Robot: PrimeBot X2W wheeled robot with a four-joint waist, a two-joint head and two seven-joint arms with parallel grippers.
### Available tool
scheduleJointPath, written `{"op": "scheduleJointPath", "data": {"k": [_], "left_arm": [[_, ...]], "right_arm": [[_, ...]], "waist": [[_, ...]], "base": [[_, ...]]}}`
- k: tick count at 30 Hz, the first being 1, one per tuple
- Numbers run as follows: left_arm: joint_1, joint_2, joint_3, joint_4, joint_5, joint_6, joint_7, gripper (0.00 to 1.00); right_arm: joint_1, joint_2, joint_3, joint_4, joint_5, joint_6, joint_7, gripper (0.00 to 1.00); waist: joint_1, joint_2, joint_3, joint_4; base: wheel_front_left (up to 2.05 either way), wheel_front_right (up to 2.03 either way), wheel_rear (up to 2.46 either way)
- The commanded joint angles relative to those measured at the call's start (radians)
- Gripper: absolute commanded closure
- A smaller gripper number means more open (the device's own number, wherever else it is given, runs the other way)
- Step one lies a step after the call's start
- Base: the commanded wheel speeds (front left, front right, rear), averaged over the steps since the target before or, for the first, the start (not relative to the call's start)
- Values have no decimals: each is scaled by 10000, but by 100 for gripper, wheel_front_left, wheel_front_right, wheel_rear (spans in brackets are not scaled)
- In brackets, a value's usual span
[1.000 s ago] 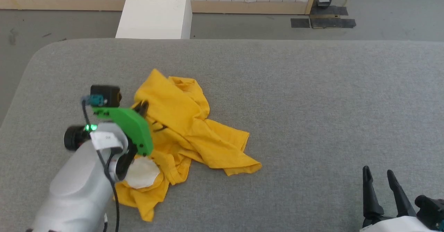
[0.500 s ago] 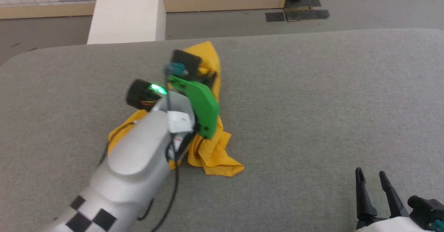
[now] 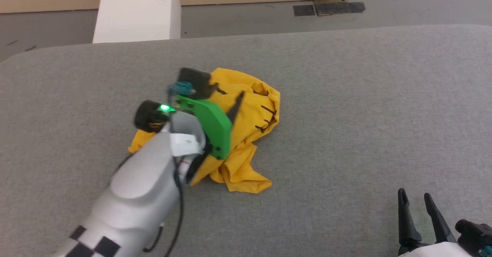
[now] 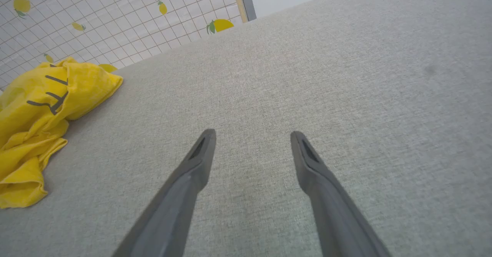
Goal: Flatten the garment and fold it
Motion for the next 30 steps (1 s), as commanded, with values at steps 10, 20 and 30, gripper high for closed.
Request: {"op": "scheduleJointPath", "data": {"k": [10,20,30], "left_arm": [[1355,2455,683,-49,-813,185,1271,0],[1683,2123,842,654,-1469,-151,1139,0],[1367,1761,775,2173,-1514,-411,822,60]], "right_arm": [[-75,5,-12,77,-86,-13,-118,0],[-182,5,36,-157,-289,-13,172,0],[-56,5,115,-388,-336,-13,349,0]], "waist": [[0,-1,-50,555],[0,-1,6,548],[0,-1,46,42]], "base": [[0,0,0],[0,0,0],[0,0,0]]}}
